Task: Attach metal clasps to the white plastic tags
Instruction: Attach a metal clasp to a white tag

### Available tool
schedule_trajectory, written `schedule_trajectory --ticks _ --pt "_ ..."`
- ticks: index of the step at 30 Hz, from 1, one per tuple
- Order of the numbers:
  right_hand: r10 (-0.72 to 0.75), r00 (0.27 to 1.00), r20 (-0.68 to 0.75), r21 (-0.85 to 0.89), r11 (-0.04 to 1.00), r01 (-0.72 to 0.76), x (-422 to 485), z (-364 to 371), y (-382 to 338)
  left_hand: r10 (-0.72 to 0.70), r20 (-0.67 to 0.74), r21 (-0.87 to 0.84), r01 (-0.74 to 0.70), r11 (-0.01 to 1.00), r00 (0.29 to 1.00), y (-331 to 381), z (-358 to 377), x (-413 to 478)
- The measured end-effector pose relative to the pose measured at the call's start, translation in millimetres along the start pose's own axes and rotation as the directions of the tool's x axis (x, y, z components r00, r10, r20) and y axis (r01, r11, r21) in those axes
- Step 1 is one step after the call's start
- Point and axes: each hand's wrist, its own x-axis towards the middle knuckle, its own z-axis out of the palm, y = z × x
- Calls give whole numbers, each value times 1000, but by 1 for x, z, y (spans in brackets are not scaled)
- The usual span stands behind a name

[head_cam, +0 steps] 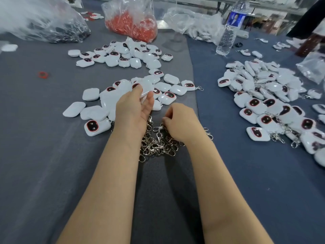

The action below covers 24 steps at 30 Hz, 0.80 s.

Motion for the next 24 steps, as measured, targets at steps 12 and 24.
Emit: schedule_trajectory --ticks 12,24 --pt "3 1000 13 281 960 -6 2 -8 8 147 62 178 -156 972 987 -5 1 -7" --pt "120 983 -137 784 619 33 7 -12 15 311 275 652 -414 635 910 -11 3 -12"
